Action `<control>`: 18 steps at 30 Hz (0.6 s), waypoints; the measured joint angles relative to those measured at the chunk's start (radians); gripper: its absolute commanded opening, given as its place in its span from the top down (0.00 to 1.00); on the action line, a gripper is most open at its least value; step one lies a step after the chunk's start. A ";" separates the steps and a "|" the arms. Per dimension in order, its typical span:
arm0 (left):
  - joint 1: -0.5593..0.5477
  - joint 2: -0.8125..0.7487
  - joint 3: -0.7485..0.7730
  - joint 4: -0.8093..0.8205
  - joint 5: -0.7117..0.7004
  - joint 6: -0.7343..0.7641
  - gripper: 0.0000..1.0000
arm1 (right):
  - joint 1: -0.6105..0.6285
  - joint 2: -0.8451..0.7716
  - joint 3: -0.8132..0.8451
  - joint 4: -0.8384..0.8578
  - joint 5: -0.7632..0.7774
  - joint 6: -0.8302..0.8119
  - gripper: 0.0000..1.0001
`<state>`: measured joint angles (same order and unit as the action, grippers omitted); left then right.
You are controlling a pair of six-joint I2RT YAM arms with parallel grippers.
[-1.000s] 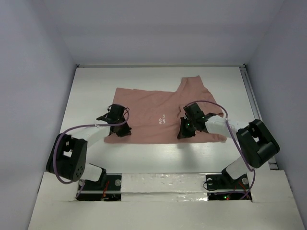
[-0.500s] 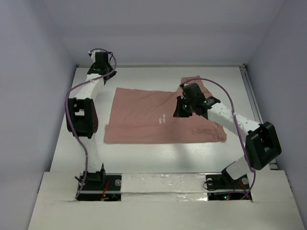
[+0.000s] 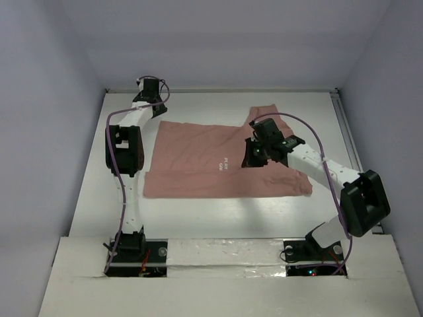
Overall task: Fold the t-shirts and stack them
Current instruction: Fold the tshirt
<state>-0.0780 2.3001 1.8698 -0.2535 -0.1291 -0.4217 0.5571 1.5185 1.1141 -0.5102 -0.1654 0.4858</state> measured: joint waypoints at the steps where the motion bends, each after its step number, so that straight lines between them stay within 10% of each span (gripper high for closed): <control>1: 0.000 0.000 0.009 0.001 -0.002 0.003 0.74 | 0.000 -0.006 -0.007 -0.006 0.000 0.001 0.95; 18: -0.011 0.008 -0.060 0.027 -0.039 0.045 0.67 | 0.000 -0.026 -0.018 -0.006 -0.011 0.005 0.95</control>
<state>-0.0887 2.3085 1.8103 -0.2260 -0.1684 -0.3767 0.5571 1.4929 1.0958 -0.5159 -0.1761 0.4904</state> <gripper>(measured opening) 0.327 0.051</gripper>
